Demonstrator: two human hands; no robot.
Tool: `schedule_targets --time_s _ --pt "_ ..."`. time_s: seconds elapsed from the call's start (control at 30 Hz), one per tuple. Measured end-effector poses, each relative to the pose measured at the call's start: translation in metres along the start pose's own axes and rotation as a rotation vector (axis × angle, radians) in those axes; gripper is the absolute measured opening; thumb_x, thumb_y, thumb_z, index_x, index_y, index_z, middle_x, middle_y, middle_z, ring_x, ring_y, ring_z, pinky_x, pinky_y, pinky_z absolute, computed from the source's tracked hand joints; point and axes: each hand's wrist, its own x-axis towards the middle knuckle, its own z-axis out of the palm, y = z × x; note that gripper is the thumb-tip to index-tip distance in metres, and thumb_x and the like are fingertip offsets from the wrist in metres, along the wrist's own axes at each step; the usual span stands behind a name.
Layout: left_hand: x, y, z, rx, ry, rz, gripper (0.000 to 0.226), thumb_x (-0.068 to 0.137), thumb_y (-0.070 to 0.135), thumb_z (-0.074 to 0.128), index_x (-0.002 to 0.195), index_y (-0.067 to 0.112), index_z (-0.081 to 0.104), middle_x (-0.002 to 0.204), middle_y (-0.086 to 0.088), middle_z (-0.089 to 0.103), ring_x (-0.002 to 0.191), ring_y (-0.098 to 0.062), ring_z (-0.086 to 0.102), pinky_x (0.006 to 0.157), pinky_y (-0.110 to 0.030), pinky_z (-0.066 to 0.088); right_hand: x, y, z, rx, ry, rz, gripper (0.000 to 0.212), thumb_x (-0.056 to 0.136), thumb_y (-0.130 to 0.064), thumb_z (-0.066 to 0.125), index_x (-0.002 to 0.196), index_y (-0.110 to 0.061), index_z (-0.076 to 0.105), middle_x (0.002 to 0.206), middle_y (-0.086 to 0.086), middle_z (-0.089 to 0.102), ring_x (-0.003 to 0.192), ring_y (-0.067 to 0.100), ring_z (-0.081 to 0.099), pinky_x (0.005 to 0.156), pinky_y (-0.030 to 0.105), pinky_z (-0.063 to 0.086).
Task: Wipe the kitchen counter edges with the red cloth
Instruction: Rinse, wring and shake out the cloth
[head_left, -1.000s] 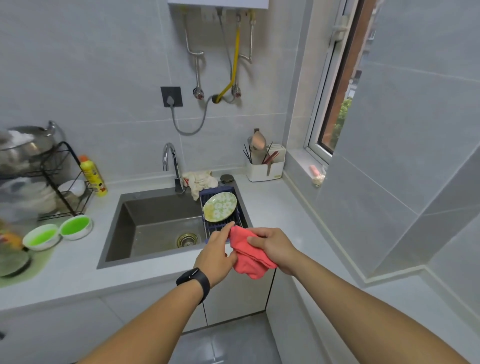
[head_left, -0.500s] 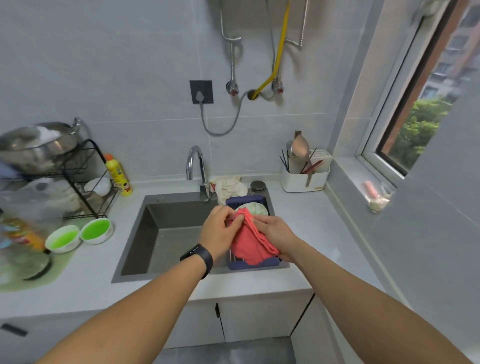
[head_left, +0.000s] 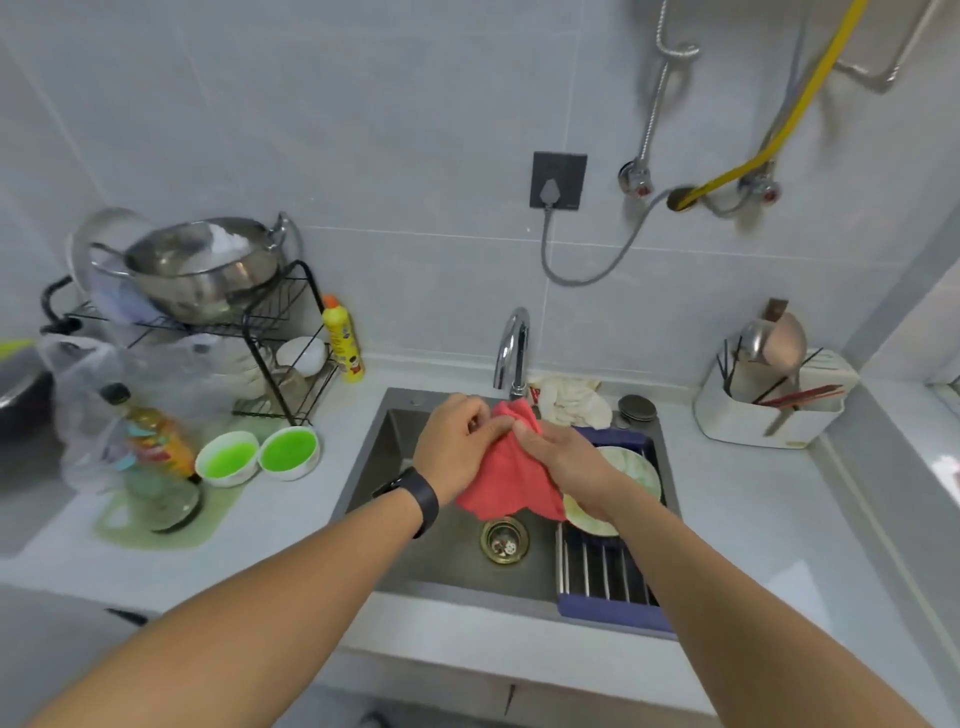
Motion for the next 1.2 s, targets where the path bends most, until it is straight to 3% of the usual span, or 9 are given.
schedule_targets --time_s 0.2,0.3,0.47,0.6,0.7,0.8,0.93,1.03,1.2 --pt "0.039 -0.061 -0.065 -0.016 -0.073 0.059 0.021 0.093 0.029 0.073 0.078 0.021 0.060 0.087 0.005 0.057 0.077 -0.003 0.051 0.068 -0.019 0.039 0.044 -0.012 0.056 0.192 0.231 0.035 0.058 0.091 -0.073 0.047 0.119 -0.028 0.071 0.109 0.008 0.078 0.097 0.027 0.077 0.093 0.053 0.060" --pt "0.050 -0.083 -0.082 -0.011 -0.075 0.090 0.013 0.094 0.022 0.071 0.084 0.018 0.064 0.089 0.004 0.061 0.081 -0.002 0.053 0.070 -0.015 0.038 0.057 -0.012 0.080 0.303 0.300 0.080 0.058 0.092 -0.076 0.049 0.120 -0.031 0.074 0.117 0.007 0.077 0.107 0.026 0.074 0.099 0.052 0.057" --pt "0.056 -0.092 -0.086 -0.109 -0.204 0.091 0.016 0.095 0.022 0.070 0.081 0.023 0.063 0.076 0.012 0.060 0.070 -0.005 0.053 0.067 -0.023 0.042 0.058 -0.013 0.098 0.425 0.465 0.168 0.049 0.106 -0.052 0.048 0.122 -0.014 0.073 0.114 0.012 0.077 0.108 0.028 0.073 0.100 0.046 0.055" --pt "0.065 -0.078 -0.090 -0.380 -0.448 -0.057 0.016 0.096 0.016 0.069 0.081 0.011 0.066 0.071 0.005 0.062 0.066 -0.005 0.055 0.066 -0.018 0.045 0.056 -0.024 0.088 0.041 0.654 0.222 0.048 0.107 -0.050 0.044 0.095 -0.016 0.076 0.093 0.001 0.074 0.088 0.014 0.067 0.076 0.027 0.049" --pt "0.074 -0.064 -0.088 -0.502 -0.522 -0.161 0.014 0.098 0.017 0.067 0.087 0.008 0.066 0.069 -0.001 0.058 0.062 -0.012 0.052 0.062 -0.023 0.046 0.058 -0.020 0.082 -0.226 0.686 0.176 0.054 0.108 -0.045 0.044 0.092 0.000 0.071 0.089 0.015 0.072 0.088 0.029 0.066 0.077 0.037 0.048" --pt "0.076 -0.053 -0.084 -0.403 -0.489 -0.093 0.016 0.100 0.019 0.065 0.088 0.009 0.064 0.060 0.003 0.054 0.052 -0.006 0.046 0.056 -0.019 0.041 0.064 -0.013 0.082 -0.369 0.747 0.089 0.047 0.105 -0.041 0.049 0.083 -0.003 0.065 0.077 0.014 0.067 0.079 0.032 0.063 0.070 0.041 0.044" --pt "0.081 -0.042 -0.081 -0.235 -0.459 0.043 0.016 0.099 0.023 0.066 0.085 0.018 0.065 0.071 0.003 0.062 0.066 -0.010 0.055 0.072 -0.030 0.049 0.068 -0.020 0.089 -0.317 0.849 -0.048 0.013 0.102 -0.032 0.059 0.102 -0.026 0.071 0.095 -0.015 0.059 0.105 0.017 0.060 0.096 0.038 0.047" --pt "0.082 -0.037 -0.080 -0.333 -0.496 -0.058 0.018 0.099 0.023 0.067 0.088 0.009 0.065 0.060 -0.005 0.061 0.052 -0.015 0.053 0.059 -0.029 0.048 0.065 -0.028 0.091 -0.143 0.743 -0.068 0.017 0.101 -0.034 0.061 0.088 -0.026 0.069 0.090 -0.006 0.067 0.092 0.015 0.065 0.092 0.043 0.054" --pt "0.082 -0.036 -0.070 -0.478 -0.382 -0.251 0.013 0.099 0.021 0.067 0.089 0.013 0.065 0.056 0.010 0.057 0.049 -0.007 0.050 0.048 -0.021 0.043 0.068 -0.025 0.090 0.018 0.510 -0.042 0.019 0.088 -0.045 0.074 0.088 -0.029 0.065 0.075 0.005 0.067 0.077 0.032 0.070 0.084 0.060 0.058"
